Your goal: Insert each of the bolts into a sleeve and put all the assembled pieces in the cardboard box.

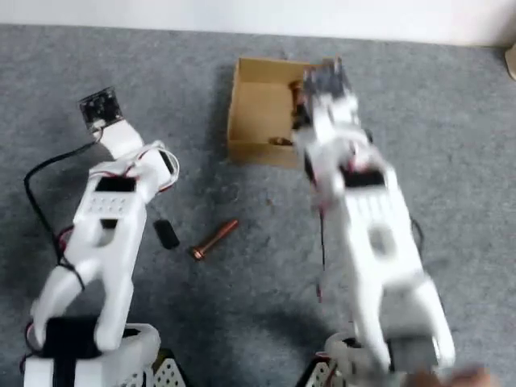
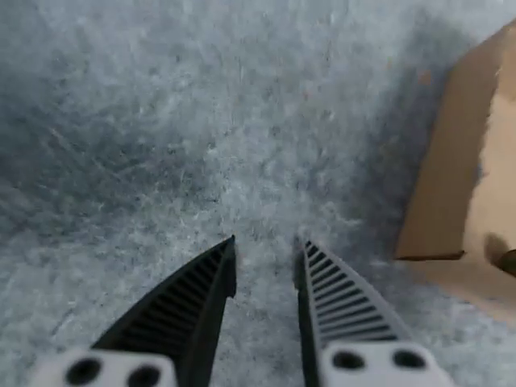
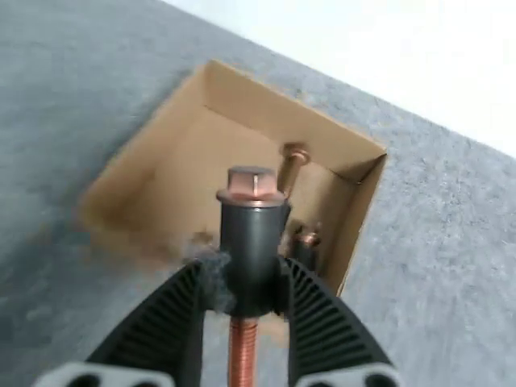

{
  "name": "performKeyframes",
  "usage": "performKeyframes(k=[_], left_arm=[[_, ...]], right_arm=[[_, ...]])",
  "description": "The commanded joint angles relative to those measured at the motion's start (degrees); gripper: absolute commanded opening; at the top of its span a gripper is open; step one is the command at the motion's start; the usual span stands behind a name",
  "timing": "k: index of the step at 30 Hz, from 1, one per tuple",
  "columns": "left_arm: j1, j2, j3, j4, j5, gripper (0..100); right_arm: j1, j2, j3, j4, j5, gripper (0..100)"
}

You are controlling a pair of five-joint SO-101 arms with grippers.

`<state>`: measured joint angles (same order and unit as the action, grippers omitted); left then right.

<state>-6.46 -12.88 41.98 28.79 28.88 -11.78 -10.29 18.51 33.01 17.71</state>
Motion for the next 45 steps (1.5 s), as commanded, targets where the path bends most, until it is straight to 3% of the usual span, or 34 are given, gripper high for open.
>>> performKeyframes(k=[1, 10, 18, 22, 30, 38, 45], left_arm=[[0.48, 1.98, -4.62, 0.18, -3.34, 13], [1.98, 1.54, -4.44, 0.09, -5.19, 13], [2.07, 1.54, -4.7, -0.09, -5.27, 13], [2.07, 1.54, -4.62, -0.09, -5.27, 13], [2.07, 1.54, -4.62, -0.09, -5.27, 13], [2.07, 1.45, -4.7, 0.18, -5.27, 13], [1.71, 1.45, -4.79, 0.18, -5.27, 13]], right_arm=[[2.15, 24.13, -29.76, 5.76, 0.88, 0.5], [4.53, 66.68, -84.7, 23.16, 0.88, 0.5], [4.09, 84.44, -119.96, 34.86, 0.88, 1.1], [3.82, 86.37, -120.31, 37.93, 0.88, 5.5], [4.7, 86.46, -120.4, 44.26, 0.88, 38.2], [4.35, 76.53, -120.4, 54.81, 0.53, 39.7], [-0.48, 61.23, -120.4, 68.26, 0.53, 39.7]])
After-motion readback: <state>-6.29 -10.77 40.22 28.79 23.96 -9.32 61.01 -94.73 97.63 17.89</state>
